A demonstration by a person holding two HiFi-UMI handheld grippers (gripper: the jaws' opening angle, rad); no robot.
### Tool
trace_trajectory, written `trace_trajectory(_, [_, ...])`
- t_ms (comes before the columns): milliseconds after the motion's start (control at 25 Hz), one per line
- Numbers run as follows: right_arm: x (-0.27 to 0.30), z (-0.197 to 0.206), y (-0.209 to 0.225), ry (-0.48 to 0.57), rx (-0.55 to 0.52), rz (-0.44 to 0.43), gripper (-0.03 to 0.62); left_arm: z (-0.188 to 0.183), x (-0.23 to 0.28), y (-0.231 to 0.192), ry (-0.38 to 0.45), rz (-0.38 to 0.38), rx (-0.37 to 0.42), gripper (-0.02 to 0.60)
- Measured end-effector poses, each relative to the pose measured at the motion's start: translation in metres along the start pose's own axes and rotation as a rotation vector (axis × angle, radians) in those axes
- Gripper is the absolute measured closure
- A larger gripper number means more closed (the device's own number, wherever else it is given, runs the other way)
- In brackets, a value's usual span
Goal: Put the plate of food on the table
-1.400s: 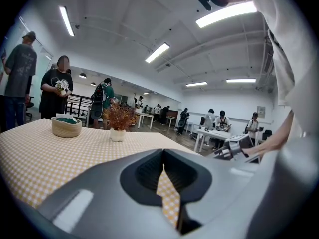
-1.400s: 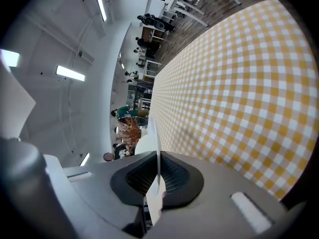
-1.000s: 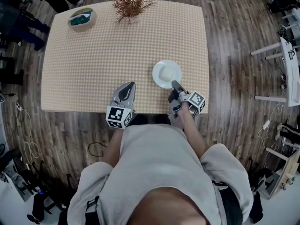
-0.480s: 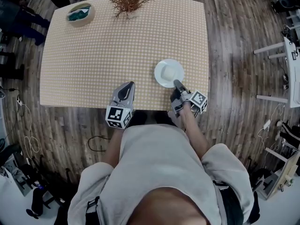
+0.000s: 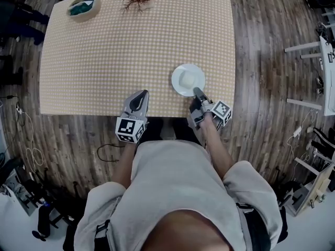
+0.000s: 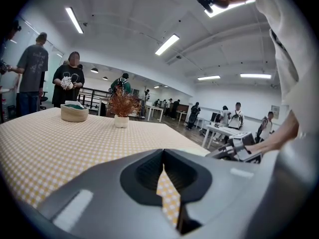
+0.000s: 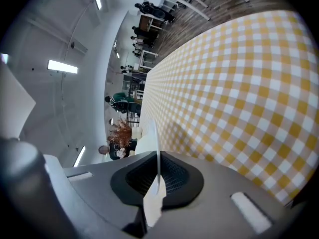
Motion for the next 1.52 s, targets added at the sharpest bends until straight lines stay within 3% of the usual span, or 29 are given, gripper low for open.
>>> trace_trajectory(680, [0.034,-0.008,-0.003,-0.029,-0.017,0.041,0.580,0.010,-0.007,-0.007,-0.022,-0.029,-0.027,0.571])
trace_trajectory(840, [0.056,-0.015,-0.006,-0.040,-0.026,-0.008,0.582,0.015,-0.009,-0.005,-0.032,-0.034,-0.044,0.572])
trace_trajectory(1520, [0.150,-0.051,-0.033,-0.061,-0.034,-0.018,0.580,0.026,-0.016,-0.012,-0.066,-0.065,-0.076,0.571])
Point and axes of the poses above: the fingertips, and each gripper's own axes: x forward along the fingers, y to its right, z out of its underside, the point moved 8 cm from there along -x, backward along the fingers, and after that the axes turned 8 degrees about -z, right-handed, at the moved point
